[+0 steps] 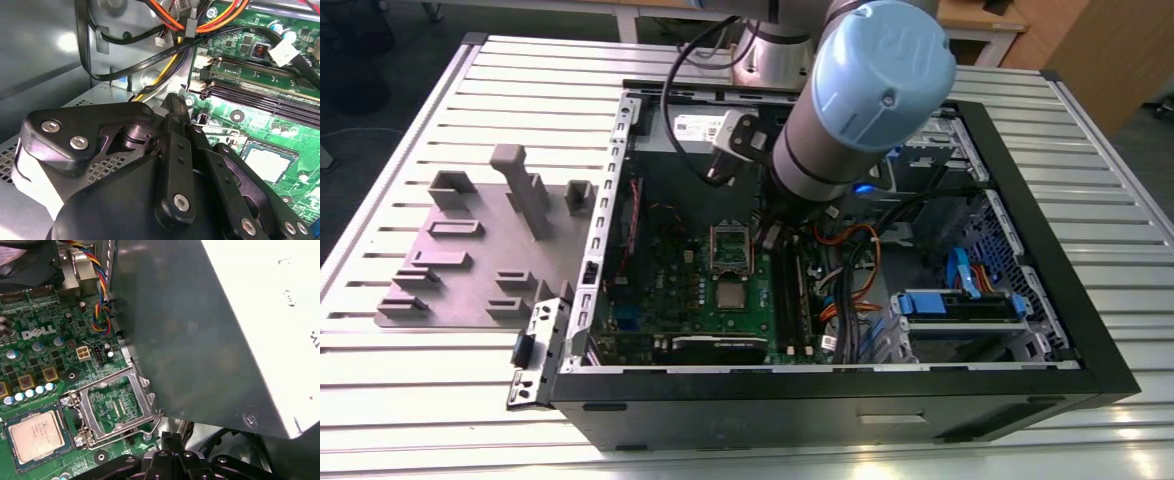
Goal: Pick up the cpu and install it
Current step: 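Close the cpu cover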
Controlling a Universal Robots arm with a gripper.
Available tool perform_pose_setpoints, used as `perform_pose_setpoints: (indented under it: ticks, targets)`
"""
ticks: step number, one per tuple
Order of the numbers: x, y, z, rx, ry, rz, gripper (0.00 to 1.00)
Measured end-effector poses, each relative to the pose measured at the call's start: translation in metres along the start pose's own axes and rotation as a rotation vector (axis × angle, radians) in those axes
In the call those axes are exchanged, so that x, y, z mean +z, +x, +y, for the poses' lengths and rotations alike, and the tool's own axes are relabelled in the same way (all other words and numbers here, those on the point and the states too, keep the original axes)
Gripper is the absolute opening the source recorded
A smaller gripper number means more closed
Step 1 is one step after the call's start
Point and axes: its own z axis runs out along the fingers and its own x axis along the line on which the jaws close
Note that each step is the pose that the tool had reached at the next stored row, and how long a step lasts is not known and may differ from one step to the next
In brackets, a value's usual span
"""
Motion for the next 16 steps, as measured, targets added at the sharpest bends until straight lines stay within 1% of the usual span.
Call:
perform_pose_setpoints:
  ticks: [2, 4, 6, 8, 16]
  targets:
    - [0.0008, 0.0003, 0.0, 0.001, 0.0028, 0.0063, 0.11]
    - [0.0017, 0.0008, 0.0002, 0.002, 0.0073, 0.0164, 0.11]
    - [0.0031, 0.0013, 0.0002, 0.002, 0.0111, 0.0254, 0.11]
    - [0.0039, 0.0017, 0.0001, 0.002, 0.0115, 0.0264, 0.11]
    - [0.0083, 0.0032, -0.0005, 0.003, 0.0115, 0.0262, 0.11]
